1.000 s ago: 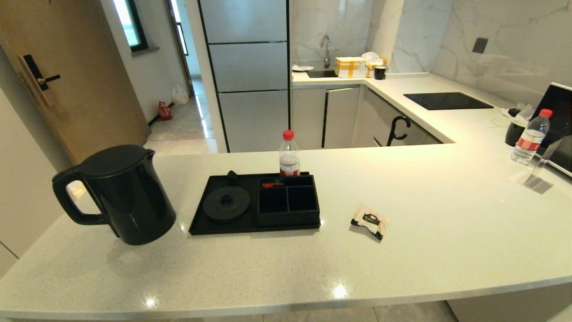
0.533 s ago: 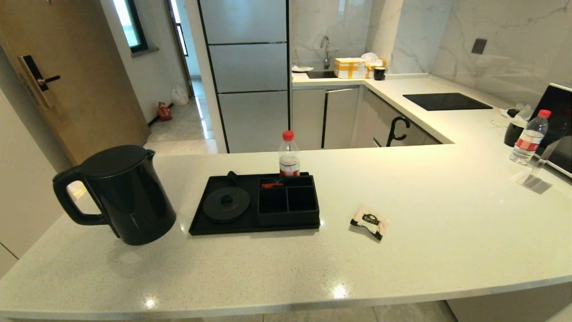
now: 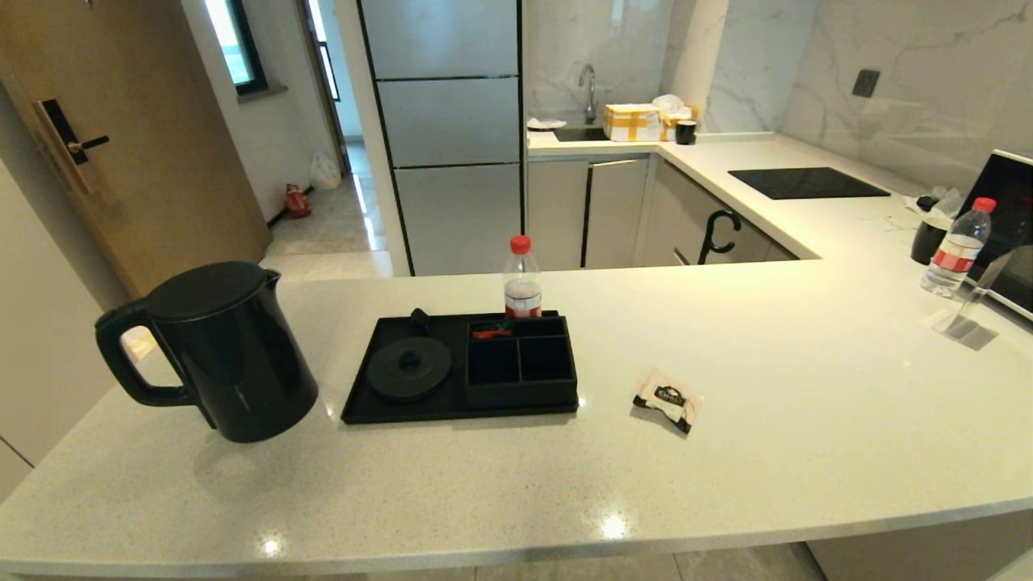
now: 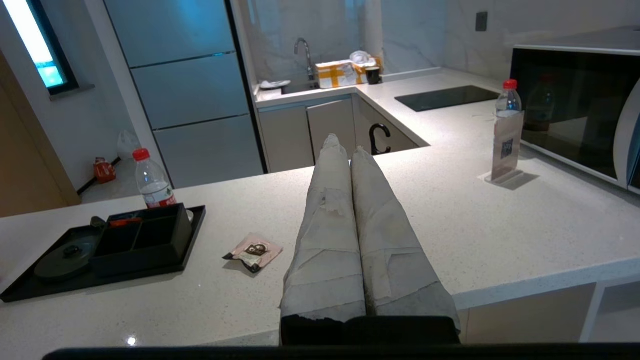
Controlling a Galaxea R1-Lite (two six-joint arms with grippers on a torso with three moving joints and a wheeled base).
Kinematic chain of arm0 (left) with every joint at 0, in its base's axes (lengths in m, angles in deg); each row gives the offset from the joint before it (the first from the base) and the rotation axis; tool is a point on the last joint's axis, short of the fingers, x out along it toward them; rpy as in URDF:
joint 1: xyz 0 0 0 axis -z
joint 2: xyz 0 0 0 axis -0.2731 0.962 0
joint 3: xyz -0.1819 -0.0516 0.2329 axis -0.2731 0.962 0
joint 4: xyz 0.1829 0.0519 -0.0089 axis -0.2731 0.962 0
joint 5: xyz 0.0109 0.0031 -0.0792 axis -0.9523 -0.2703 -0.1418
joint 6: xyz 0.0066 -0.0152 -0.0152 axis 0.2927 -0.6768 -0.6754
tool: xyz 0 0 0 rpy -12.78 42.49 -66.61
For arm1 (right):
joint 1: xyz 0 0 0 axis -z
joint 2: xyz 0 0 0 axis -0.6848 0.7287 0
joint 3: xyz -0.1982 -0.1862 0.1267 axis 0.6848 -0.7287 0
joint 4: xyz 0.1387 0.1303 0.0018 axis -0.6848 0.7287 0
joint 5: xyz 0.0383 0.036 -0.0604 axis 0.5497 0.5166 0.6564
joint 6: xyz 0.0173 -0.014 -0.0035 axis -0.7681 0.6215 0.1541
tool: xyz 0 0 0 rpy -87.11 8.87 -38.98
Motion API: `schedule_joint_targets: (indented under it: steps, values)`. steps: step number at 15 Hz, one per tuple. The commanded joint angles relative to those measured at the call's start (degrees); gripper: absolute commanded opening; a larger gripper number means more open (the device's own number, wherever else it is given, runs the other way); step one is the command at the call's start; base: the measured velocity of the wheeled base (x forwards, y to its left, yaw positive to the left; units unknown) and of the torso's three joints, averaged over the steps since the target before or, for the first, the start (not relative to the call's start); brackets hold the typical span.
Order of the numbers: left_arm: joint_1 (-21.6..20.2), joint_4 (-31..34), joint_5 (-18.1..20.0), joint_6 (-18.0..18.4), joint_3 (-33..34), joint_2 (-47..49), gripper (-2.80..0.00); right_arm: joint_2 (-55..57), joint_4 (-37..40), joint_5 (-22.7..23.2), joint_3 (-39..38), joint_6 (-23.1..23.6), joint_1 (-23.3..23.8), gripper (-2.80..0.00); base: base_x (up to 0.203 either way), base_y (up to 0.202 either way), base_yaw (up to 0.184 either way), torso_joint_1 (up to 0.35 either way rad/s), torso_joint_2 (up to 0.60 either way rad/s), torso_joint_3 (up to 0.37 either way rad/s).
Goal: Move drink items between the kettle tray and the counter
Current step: Return the tea bag to its original position
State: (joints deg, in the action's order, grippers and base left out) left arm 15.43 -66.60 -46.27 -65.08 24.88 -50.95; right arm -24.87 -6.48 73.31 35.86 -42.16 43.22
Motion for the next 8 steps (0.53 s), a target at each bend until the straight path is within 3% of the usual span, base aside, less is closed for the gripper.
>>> schedule_joint_targets:
  steps: [1,8]
  values:
    - [-0.02,-0.10,0.00,0.01,2.29,0.02,-2.80,-0.12,0.10,-0.02,-0.15,-0.01,0.00,-2.80,0.000,0.000,0.000,0.000,0.00,0.000]
    - [-0.02,-0.10,0.00,0.01,2.29,0.02,-2.80,-0.12,0.10,-0.02,-0.15,-0.01,0.00,-2.80,0.000,0.000,0.000,0.000,0.00,0.000]
